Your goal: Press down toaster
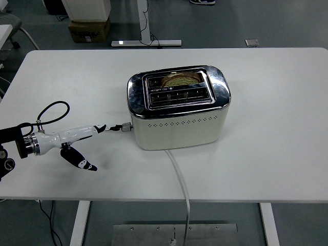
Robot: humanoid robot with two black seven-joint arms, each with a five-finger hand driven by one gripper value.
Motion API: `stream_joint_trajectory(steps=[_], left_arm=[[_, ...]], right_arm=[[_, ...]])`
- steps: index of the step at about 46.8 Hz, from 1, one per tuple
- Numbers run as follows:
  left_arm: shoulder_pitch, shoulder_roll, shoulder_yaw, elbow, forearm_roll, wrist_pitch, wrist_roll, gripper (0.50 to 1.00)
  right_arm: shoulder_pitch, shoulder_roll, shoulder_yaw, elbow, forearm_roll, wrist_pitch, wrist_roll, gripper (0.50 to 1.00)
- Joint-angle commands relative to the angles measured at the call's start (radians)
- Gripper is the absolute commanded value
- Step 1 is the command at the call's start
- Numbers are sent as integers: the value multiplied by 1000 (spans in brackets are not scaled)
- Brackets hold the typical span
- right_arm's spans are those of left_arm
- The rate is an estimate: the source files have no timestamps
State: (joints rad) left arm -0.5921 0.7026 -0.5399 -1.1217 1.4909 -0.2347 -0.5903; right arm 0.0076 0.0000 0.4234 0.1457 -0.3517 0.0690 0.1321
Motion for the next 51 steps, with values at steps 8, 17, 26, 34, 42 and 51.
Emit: stream_joint_trajectory(steps=[8,17,26,34,42,51], left_arm=[[1,1,0,0,0,0,0,1000],[5,3,0,0,0,0,0,1000],[6,6,0,0,0,0,0,1000],[6,8,0,0,0,0,0,1000],[5,11,0,0,-3,0,0,1000],[-6,17,-3,22,-44,0,-2,1000]], right_arm=[[0,0,0,0,-1,0,0,1000],[0,0,0,0,-1,0,0,1000],[0,0,0,0,0,0,0,1000],[0,0,0,0,0,0,0,1000],[0,0,0,0,0,0,1,1000],[0,0,0,0,-1,0,0,1000]])
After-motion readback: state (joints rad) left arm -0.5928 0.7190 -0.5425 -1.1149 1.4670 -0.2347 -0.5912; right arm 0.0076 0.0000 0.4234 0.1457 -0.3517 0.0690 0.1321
